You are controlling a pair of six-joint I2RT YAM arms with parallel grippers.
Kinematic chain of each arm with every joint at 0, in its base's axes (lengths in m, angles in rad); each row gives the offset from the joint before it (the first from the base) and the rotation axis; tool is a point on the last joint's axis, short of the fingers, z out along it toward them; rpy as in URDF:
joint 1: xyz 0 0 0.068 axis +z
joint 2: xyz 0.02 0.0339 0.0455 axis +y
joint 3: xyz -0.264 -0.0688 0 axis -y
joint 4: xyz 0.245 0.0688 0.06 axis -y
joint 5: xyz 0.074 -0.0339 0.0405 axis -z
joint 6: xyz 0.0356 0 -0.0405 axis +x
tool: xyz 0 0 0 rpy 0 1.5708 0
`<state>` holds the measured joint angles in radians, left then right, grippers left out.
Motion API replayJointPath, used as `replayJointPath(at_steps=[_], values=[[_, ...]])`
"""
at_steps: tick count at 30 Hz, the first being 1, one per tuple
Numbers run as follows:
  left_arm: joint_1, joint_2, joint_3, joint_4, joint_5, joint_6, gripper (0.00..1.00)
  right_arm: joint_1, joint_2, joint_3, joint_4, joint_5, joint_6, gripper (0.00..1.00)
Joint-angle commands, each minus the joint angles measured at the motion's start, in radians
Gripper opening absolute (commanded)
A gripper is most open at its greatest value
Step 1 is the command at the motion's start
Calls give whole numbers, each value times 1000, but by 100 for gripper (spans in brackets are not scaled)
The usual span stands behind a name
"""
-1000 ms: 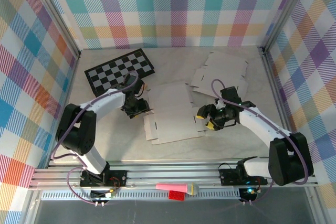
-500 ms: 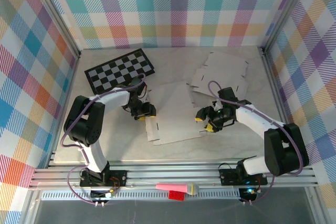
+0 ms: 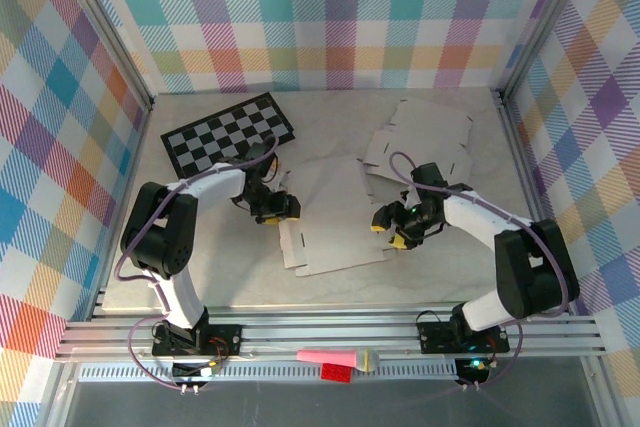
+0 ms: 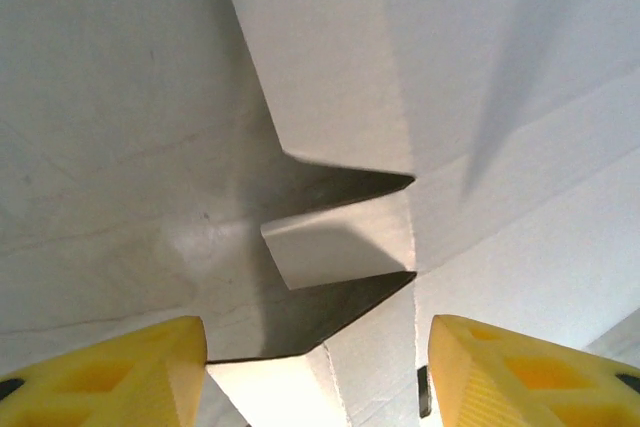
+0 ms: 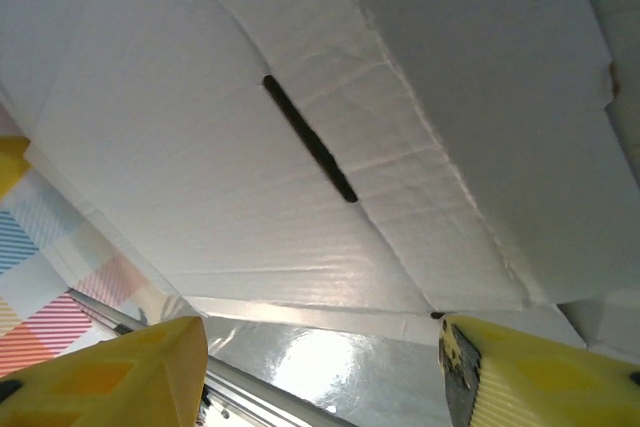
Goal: Fold the paper box
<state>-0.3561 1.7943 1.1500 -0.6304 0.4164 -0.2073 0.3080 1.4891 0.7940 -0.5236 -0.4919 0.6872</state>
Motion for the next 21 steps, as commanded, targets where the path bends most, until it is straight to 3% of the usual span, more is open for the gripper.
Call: replayJointPath(at_steps=[1, 7, 21], values=[[31, 23, 43, -65, 5, 65, 60, -3, 36, 39, -29, 30, -55, 61], [31, 96, 63, -103, 76, 140, 61, -8, 95, 71, -47, 57, -84, 58], [28, 64, -13, -57, 202, 129, 59, -9, 168, 85, -59, 90, -95, 52]])
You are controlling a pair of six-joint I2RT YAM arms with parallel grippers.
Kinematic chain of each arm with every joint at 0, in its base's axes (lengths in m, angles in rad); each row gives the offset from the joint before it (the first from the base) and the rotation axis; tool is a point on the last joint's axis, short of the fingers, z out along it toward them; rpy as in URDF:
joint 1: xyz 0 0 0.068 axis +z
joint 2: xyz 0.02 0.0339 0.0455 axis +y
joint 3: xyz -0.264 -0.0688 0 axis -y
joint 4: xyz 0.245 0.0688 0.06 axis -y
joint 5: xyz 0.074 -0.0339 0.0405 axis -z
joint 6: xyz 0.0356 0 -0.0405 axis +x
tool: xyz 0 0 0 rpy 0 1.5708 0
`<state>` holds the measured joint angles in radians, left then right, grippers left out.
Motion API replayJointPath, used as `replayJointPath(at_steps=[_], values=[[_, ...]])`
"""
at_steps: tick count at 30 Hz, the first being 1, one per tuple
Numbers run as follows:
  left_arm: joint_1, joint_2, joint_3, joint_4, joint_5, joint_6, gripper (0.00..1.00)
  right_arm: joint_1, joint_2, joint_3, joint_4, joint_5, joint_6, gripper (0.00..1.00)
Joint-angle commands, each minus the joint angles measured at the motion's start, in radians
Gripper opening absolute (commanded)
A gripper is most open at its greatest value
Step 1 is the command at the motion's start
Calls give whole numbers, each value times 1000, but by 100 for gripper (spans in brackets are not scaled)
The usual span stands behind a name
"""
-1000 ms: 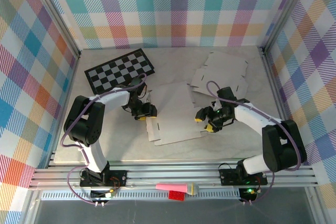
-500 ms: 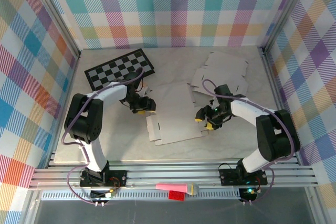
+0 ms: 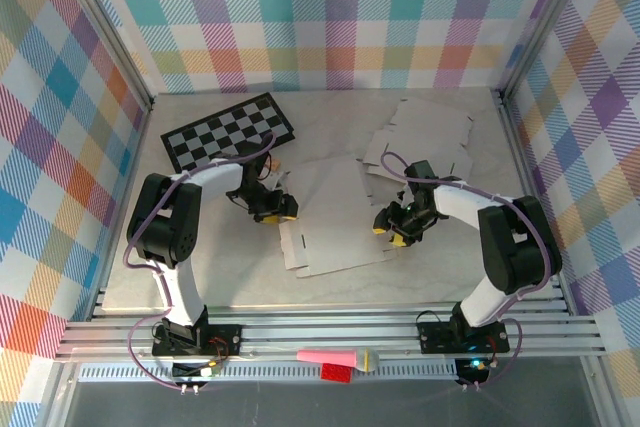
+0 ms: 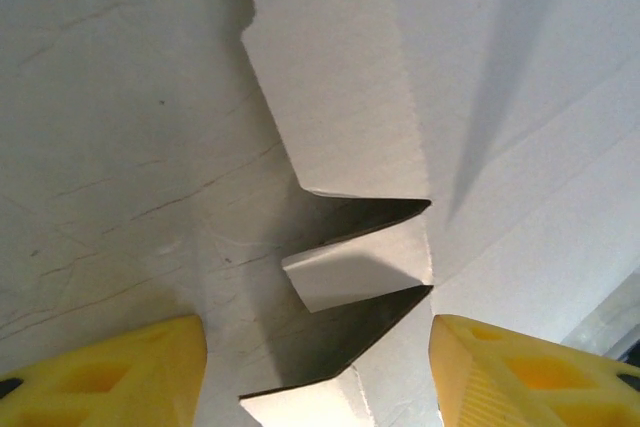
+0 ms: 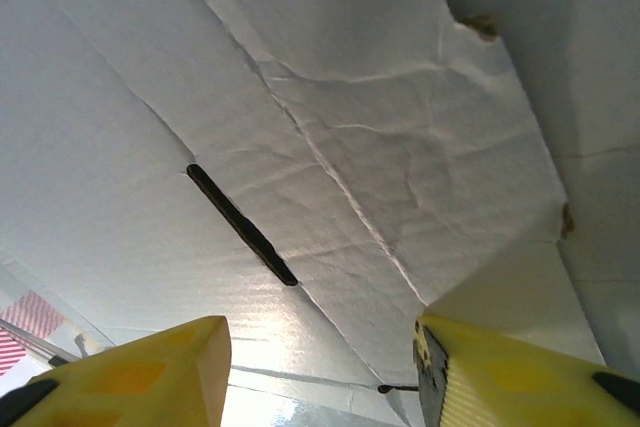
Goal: Fold the paper box
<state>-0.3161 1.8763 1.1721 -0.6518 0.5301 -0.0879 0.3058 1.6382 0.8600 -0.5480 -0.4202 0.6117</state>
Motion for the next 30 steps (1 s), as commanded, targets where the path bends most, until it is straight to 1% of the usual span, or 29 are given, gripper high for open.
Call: replayJointPath(at_steps=[1, 4, 9, 14, 21, 30], values=[[-12, -22, -40, -35, 94, 9, 59, -7, 23, 18, -32, 20, -20, 51], [-15, -23, -46, -45, 105, 12, 58, -7, 31, 18, -27, 20, -18, 51], [-17, -37, -61, -48, 75, 13, 54, -8, 43, 24, -29, 25, -18, 50], [-17, -47, -68, -39, 77, -5, 46, -8, 47, 27, -27, 26, -17, 49], [-17, -90, -53, -59, 51, -17, 37, -8, 46, 37, -49, 43, -27, 49], [-17, -115, -50, -121, 19, 2, 37, -9, 58, 69, -85, 69, -50, 48]])
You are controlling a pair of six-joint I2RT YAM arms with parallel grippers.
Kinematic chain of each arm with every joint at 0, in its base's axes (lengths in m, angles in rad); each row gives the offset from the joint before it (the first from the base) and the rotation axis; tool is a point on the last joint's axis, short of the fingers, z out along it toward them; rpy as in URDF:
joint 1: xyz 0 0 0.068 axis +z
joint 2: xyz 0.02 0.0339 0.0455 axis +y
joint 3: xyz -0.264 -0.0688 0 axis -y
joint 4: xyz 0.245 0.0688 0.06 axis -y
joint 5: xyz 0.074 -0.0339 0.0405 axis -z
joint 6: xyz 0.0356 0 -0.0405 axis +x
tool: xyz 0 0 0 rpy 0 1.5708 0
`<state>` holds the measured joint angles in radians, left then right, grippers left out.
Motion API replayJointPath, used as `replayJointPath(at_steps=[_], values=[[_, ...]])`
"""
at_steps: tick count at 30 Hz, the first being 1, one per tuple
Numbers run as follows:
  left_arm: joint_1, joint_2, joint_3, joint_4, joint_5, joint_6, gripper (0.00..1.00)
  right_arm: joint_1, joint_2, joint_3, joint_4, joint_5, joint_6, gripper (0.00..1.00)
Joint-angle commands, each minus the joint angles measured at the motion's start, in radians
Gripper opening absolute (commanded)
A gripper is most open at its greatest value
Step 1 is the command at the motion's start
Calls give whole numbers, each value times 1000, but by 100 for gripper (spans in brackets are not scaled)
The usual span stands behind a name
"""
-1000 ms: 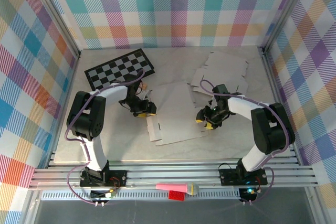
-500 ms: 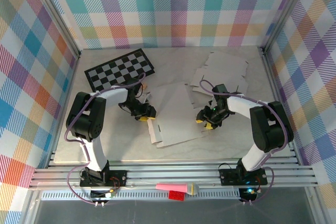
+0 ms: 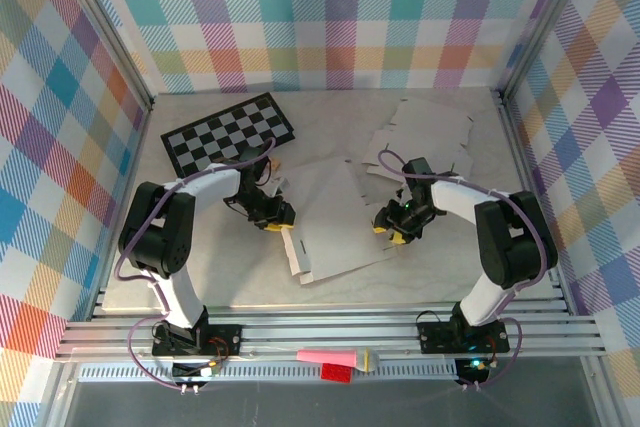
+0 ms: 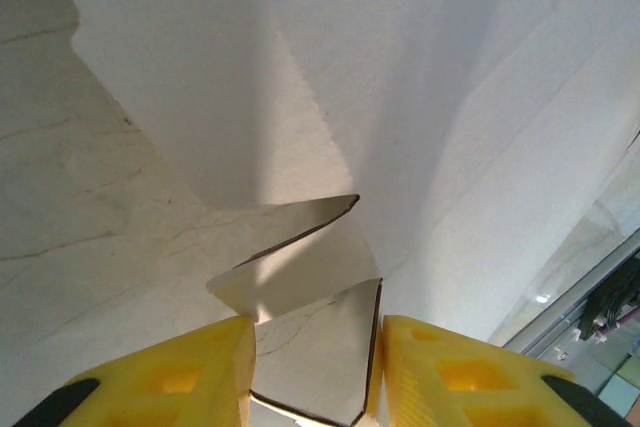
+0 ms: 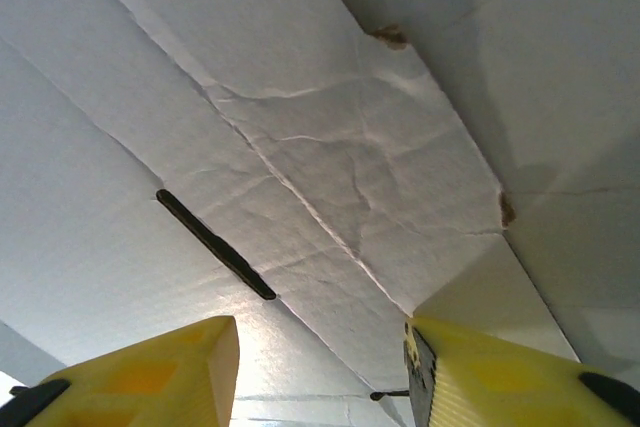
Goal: Fold the paper box
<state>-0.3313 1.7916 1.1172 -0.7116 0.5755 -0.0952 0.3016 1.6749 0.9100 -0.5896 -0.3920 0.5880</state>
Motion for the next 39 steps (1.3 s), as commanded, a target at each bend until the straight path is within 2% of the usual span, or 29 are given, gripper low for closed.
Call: replayJointPath(at_steps=[1, 6, 18, 26, 32, 39], values=[[-2, -35, 0, -63, -30, 9, 38, -4, 25, 19, -44, 43, -26, 48], [-1, -49, -17, -71, -29, 9, 40, -7, 33, 20, -45, 44, -28, 47], [-2, -63, -40, -94, -49, 6, 39, -6, 51, 45, -78, 80, -49, 46], [-2, -51, -56, -81, -16, 1, 37, -6, 68, 61, -86, 86, -55, 44], [-6, -41, -54, -66, -12, -14, 27, -7, 70, 60, -86, 87, -54, 44], [-7, -63, -44, -65, -8, -50, 4, -7, 69, 70, -93, 94, -55, 43]])
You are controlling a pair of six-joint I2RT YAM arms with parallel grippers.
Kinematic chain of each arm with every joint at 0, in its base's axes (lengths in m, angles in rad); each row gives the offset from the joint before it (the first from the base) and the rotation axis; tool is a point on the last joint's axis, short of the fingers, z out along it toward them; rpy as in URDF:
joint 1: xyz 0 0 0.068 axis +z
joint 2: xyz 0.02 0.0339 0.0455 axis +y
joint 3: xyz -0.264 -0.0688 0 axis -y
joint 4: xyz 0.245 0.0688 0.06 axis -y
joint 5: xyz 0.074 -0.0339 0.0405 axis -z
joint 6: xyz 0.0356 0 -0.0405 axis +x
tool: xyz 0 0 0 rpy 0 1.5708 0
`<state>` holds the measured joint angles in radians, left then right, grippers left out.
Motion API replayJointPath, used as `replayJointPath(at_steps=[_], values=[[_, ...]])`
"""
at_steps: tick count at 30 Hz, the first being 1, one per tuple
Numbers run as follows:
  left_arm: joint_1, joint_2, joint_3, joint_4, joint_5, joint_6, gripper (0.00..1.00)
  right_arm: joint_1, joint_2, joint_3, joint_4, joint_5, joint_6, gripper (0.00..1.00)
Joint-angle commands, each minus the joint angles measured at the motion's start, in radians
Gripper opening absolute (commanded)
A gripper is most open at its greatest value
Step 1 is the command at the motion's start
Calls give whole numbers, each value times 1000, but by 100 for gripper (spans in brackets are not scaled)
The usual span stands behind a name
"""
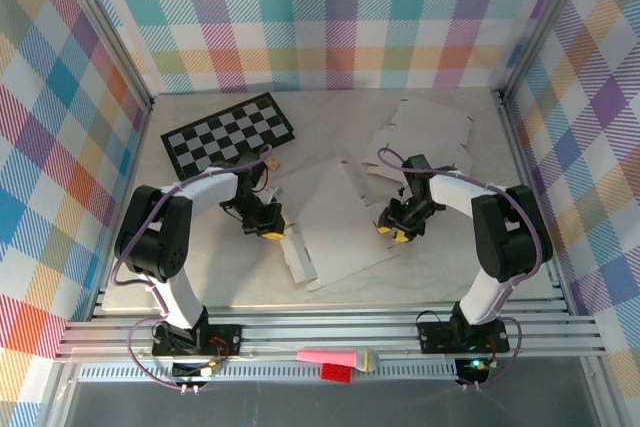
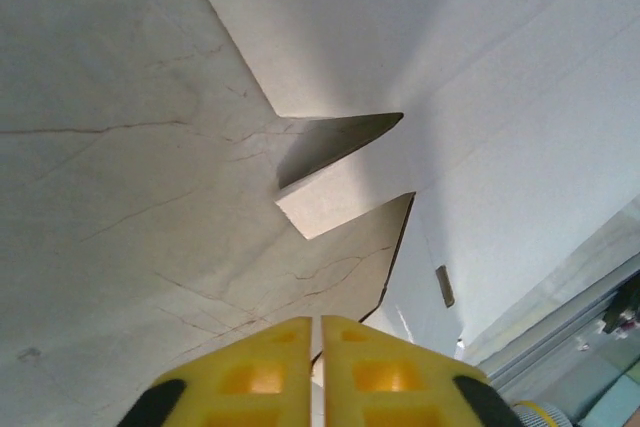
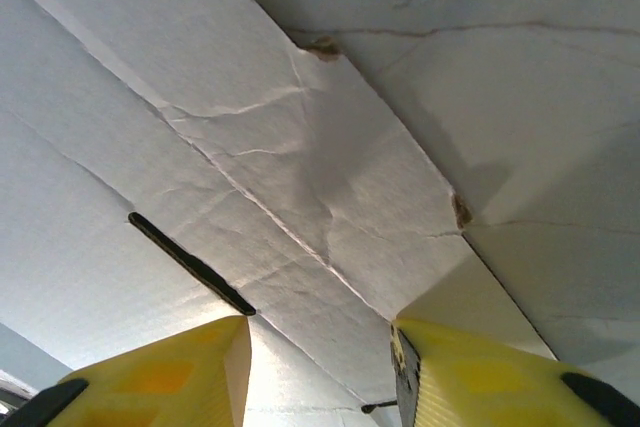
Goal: Fold the paper box
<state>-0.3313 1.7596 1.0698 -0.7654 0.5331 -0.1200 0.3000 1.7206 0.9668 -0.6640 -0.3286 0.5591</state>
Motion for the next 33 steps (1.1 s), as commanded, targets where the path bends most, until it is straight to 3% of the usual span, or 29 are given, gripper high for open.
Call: replayJointPath(at_steps=[1, 11, 17, 18, 21, 22, 28, 33], values=[[-8, -33, 5, -11, 44, -36, 2, -4, 20, 17, -22, 31, -26, 43], [-17, -84, 2, 28, 70, -187, 0, -4, -160, 2, -63, 49, 61, 47], [-27, -114, 24, 15, 52, -256, 0, -4, -352, -129, -35, 2, 202, 61], [-30, -111, 32, -9, 25, -246, 5, -4, -380, -156, -18, -16, 225, 61], [-31, -92, 32, -25, -4, -210, 39, -3, -427, -209, 20, -45, 262, 61], [-32, -74, 35, -23, -1, -193, 45, -1, -427, -219, 33, -51, 265, 60], [-60, 53, 139, -44, -67, -99, 51, -2, -345, -196, 46, -37, 217, 60], [-56, 49, 122, 56, -126, -227, 52, -3, -279, -158, 59, -20, 190, 60]])
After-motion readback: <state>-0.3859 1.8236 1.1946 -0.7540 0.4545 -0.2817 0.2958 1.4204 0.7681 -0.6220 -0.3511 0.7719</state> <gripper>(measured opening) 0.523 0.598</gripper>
